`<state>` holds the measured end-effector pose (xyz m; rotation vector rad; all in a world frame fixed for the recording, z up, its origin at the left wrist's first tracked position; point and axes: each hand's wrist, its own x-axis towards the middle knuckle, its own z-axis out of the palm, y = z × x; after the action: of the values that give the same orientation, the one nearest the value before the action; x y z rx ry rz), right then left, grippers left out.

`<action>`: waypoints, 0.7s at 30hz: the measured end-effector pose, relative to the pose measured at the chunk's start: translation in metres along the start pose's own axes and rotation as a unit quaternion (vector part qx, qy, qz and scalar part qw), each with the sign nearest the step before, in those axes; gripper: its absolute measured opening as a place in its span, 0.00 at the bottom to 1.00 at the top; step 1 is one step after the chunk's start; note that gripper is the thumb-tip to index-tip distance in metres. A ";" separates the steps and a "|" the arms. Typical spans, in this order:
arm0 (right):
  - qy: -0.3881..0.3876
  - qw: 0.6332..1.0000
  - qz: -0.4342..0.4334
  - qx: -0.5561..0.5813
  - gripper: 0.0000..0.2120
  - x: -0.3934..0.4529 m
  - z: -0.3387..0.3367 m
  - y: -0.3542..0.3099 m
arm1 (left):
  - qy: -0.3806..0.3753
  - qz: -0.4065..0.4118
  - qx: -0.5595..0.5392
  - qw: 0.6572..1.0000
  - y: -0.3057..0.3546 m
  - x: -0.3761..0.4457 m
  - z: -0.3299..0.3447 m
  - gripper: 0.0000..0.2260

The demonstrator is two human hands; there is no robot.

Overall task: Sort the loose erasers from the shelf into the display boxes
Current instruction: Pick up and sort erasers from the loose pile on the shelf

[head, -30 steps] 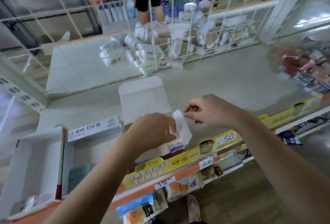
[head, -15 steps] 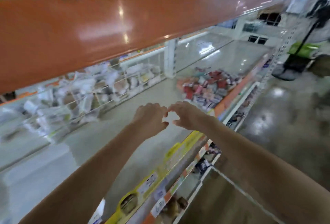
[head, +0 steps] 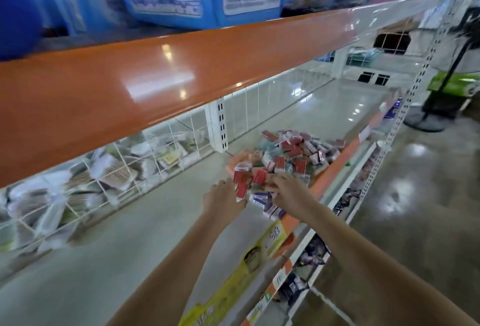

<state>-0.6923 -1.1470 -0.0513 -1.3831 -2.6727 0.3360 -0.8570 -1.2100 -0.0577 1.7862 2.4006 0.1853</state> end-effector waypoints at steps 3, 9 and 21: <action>0.039 0.998 -0.005 0.041 0.19 0.006 0.008 0.008 | 0.012 -0.025 -0.021 0.999 0.000 0.005 0.011 0.24; 0.036 0.996 -0.023 0.080 0.20 0.007 0.013 0.020 | 0.045 -0.030 -0.054 0.997 -0.006 0.009 0.023 0.20; 0.048 0.960 -0.125 0.247 0.17 0.004 -0.003 -0.040 | 0.111 -0.026 -0.310 0.944 -0.055 -0.046 -0.001 0.09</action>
<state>-0.7260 -1.1653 -0.0383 -0.8816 -2.4088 0.8141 -0.8958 -1.2701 -0.0647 1.4559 2.1609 1.0519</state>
